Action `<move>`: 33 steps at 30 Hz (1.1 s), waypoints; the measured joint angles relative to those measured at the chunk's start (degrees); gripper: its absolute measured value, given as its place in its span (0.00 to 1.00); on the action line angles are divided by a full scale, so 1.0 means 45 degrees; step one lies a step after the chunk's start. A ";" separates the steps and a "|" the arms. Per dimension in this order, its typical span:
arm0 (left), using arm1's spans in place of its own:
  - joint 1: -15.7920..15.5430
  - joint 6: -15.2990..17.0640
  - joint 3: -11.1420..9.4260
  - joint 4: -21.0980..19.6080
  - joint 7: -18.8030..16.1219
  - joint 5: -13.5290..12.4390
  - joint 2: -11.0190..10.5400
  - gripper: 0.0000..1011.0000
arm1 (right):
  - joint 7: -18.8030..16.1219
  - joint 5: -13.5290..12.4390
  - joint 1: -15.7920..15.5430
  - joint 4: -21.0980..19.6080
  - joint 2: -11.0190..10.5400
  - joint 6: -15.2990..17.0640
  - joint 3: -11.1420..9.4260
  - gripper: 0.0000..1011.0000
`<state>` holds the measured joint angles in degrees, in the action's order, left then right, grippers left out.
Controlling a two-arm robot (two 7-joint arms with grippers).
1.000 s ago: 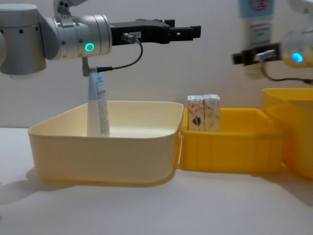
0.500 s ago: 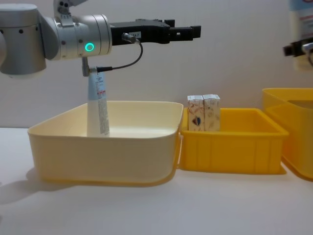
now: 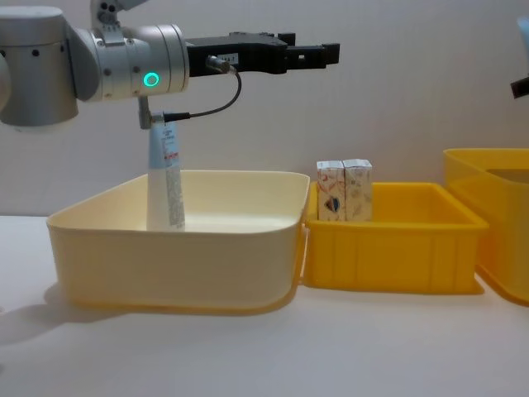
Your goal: Bimanual collaborative sorting of washing and personal care products
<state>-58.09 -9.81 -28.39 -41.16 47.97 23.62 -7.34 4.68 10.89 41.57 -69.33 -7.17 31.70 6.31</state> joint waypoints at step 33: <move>0.0000 0.0000 0.0000 0.0000 0.0000 0.0000 0.0000 0.99 | -0.0438 0.0335 0.0494 0.0618 -0.0243 0.1024 0.0148 0.99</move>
<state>-58.09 -9.81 -28.38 -41.16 47.97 23.62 -7.35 2.70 12.40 43.79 -66.55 -8.26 36.31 6.98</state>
